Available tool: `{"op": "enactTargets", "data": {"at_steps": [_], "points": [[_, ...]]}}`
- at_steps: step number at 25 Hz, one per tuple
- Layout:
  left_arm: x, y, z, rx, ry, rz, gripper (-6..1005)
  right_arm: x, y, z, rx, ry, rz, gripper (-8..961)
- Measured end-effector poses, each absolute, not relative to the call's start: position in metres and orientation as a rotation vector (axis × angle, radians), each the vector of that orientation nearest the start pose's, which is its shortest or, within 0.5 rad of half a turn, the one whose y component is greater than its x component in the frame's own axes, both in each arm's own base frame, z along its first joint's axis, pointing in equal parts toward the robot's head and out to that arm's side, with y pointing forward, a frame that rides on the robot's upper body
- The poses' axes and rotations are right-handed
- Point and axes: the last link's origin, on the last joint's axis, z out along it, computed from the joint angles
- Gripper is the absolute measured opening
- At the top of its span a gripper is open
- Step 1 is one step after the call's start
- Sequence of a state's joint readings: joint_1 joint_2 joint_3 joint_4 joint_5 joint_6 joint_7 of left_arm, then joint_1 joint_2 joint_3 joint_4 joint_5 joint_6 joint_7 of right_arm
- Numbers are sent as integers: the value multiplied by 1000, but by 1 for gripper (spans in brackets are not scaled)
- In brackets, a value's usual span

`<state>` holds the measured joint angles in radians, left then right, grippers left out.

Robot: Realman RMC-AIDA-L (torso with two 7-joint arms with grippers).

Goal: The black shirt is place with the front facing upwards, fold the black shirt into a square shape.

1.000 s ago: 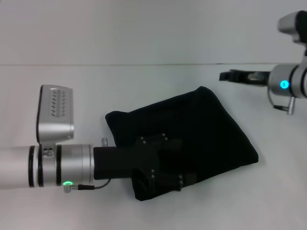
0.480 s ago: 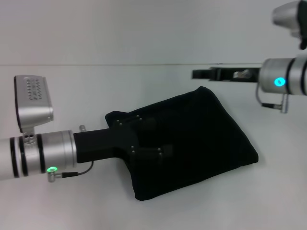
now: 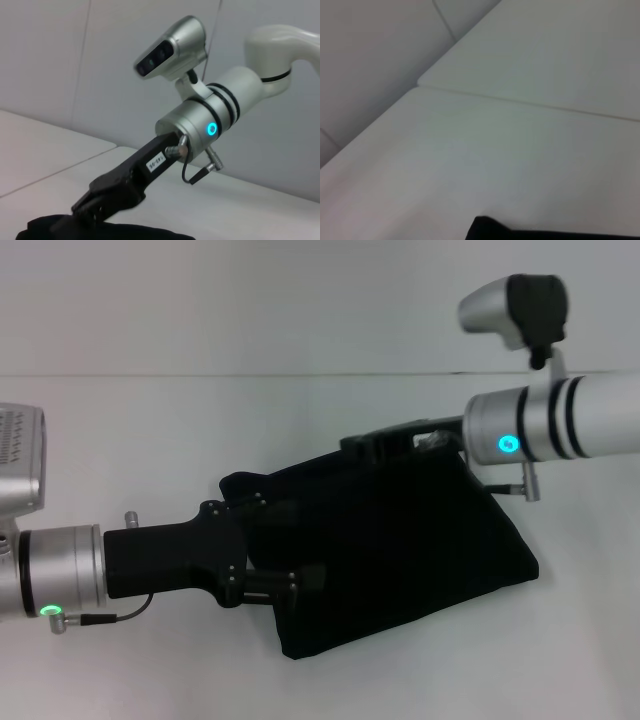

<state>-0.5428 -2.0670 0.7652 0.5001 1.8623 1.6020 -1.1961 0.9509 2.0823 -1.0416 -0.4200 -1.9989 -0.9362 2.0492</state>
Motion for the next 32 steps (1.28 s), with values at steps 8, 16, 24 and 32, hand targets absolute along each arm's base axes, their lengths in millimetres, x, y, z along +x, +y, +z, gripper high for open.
{"op": "enactTargets", "data": {"at_steps": [8,16,24,32], "points": [[-248,315,-24,-2779,-481,-895,948,169,424,-88,-2609,1103,253,-2],[-246,313,-27,-2777,-489,-916,947,192,428,-95,-2509,1069,113,-1],[-246,312,-30,-2772,-500,-922,948,192,438,-90,-2447,997,154,18],[-245,312,-32,-2768,-504,-931,947,189,439,-73,-2450,1016,279,38]]}}
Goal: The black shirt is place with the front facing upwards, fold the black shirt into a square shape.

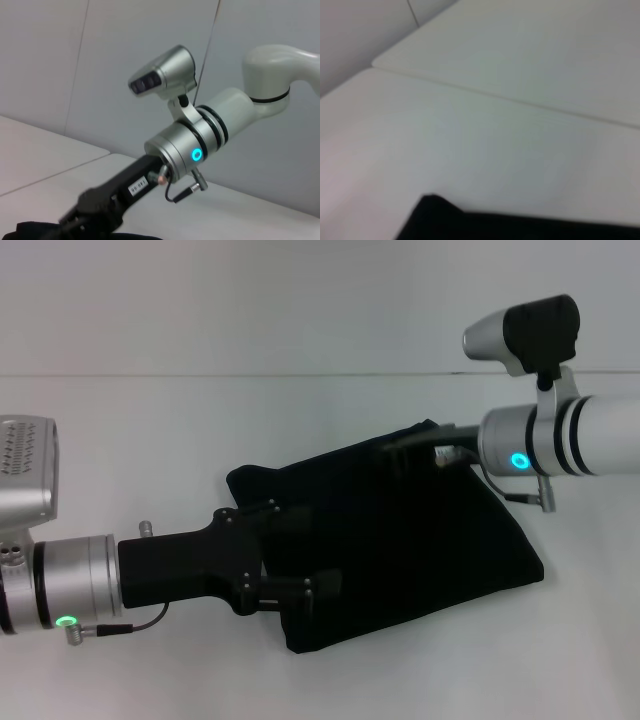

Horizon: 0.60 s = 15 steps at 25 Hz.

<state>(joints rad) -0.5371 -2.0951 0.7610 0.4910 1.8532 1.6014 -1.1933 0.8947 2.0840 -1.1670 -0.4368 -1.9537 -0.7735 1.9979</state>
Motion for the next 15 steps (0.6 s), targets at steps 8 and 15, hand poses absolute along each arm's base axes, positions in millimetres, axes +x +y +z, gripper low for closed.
{"op": "enactTargets", "data": {"at_steps": [8,15], "points": [[-244,312,-32,-2766,-508,-935,948,218,437,-77,-2357,1081,150,57],[-245,321,-34,-2730,-548,-899,947,219,443,-68,-2285,1018,203,74]]}}
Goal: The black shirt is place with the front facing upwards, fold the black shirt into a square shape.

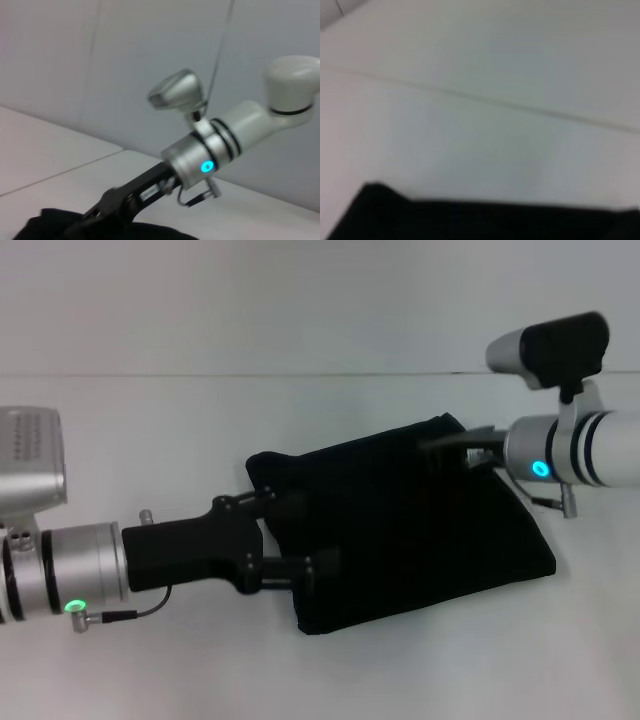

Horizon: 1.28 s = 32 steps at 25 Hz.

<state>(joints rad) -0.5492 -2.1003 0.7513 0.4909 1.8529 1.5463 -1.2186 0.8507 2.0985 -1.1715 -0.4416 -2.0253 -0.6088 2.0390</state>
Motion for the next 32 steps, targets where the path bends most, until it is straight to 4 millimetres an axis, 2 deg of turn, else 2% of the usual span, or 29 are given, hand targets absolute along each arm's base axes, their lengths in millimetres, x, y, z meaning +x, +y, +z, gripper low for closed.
{"op": "enactTargets", "data": {"at_steps": [7,13,20,23,29,32], "points": [[-241,341,-30,-2613,-618,-904,948,204,444,-43,-2287,1015,431,91],[-240,372,-27,-2502,-936,-843,947,202,434,-21,-2330,1026,561,106],[-243,388,-21,-2416,-1304,-757,947,200,412,2,-2488,932,659,259],[-245,389,-20,-2390,-1397,-737,947,200,402,13,-2543,852,701,325],[-246,389,-23,-2366,-1516,-691,948,199,386,28,-2630,696,730,529],[-243,391,-25,-2357,-1553,-687,948,196,379,37,-2681,636,734,681]]}}
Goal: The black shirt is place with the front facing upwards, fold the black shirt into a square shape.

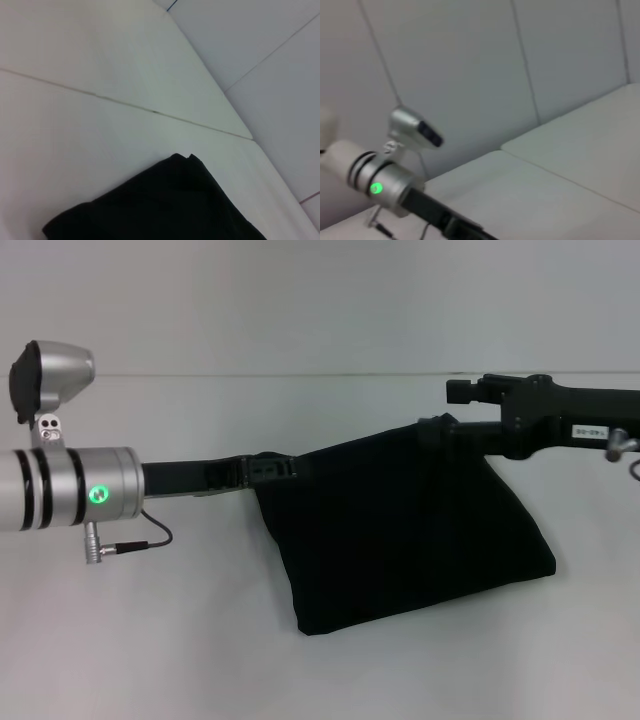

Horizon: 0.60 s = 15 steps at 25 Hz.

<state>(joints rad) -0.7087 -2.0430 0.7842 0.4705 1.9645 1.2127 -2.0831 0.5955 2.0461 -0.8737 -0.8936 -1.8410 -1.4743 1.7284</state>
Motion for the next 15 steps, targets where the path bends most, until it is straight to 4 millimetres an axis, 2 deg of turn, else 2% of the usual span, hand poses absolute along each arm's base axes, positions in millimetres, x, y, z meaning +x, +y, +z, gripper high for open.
{"op": "enactTargets", "data": {"at_steps": [2,8,15], "points": [[-240,392,-27,-2356,-1572,-688,948,194,375,43,-2710,603,733,783],[-240,390,-31,-2358,-1583,-685,947,209,369,51,-2710,580,694,907],[-245,389,-32,-2326,-1609,-679,948,226,360,64,-2692,587,694,908]]}}
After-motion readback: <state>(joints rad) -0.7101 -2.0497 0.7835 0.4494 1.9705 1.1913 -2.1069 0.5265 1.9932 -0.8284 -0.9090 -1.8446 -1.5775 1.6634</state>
